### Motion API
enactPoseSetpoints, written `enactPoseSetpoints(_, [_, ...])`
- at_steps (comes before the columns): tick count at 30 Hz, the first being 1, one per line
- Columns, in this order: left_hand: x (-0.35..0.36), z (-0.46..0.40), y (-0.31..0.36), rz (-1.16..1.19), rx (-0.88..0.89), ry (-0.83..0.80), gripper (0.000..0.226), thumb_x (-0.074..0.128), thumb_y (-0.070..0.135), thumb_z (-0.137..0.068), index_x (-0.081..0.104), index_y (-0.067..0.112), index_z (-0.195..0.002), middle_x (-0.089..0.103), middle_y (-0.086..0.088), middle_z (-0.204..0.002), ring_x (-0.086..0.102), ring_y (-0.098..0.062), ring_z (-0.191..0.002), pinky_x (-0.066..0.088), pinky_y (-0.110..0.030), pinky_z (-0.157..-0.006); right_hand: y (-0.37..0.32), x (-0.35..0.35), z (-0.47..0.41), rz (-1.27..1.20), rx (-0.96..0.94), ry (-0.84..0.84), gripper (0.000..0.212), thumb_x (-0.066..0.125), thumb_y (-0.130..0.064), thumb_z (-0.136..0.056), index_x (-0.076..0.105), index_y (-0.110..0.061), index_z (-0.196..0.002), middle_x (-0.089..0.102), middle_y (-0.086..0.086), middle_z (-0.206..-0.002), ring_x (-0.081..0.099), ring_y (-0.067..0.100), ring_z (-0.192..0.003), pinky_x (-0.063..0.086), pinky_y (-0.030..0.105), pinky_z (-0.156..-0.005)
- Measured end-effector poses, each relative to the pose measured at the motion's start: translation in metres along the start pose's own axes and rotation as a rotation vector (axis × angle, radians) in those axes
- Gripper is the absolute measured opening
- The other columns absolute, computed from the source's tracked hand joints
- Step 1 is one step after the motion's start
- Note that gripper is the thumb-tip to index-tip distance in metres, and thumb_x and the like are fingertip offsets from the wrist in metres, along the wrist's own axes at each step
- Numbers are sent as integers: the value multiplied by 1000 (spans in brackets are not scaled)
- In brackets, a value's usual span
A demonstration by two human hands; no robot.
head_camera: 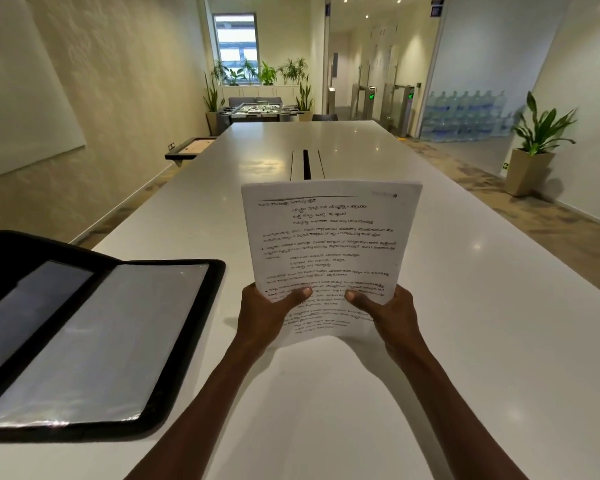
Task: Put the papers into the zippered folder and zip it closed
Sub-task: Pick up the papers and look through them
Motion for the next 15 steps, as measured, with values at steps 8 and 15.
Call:
enactPoseSetpoints(8, [-1, -1, -2, -5, -45, -41, 46, 90, 36, -61, 72, 28, -103, 76, 5, -100, 74, -18, -88, 61, -35, -70, -23, -8, -13, -22, -35, -8, 35, 87, -33, -67, 74, -30, -99, 79, -2, -101, 76, 20, -88, 60, 25, -67])
enactPoseSetpoints(15, [-2, -19, 35, 30, 12, -14, 44, 91, 43, -58, 73, 31, -96, 77, 1, -97, 75, -21, -87, 60, -44, -75, -34, -6, -19, -52, -86, -40, 29, 83, -16, -76, 75, -27, -101, 78, 2, -103, 76, 24, -91, 61, 30, -71])
Point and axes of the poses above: each hand's wrist, its own z-axis away from the middle knuckle, its own x-axis out of the palm, y = z × x, the point moved 3 cm from there along -z, towards the middle knuckle
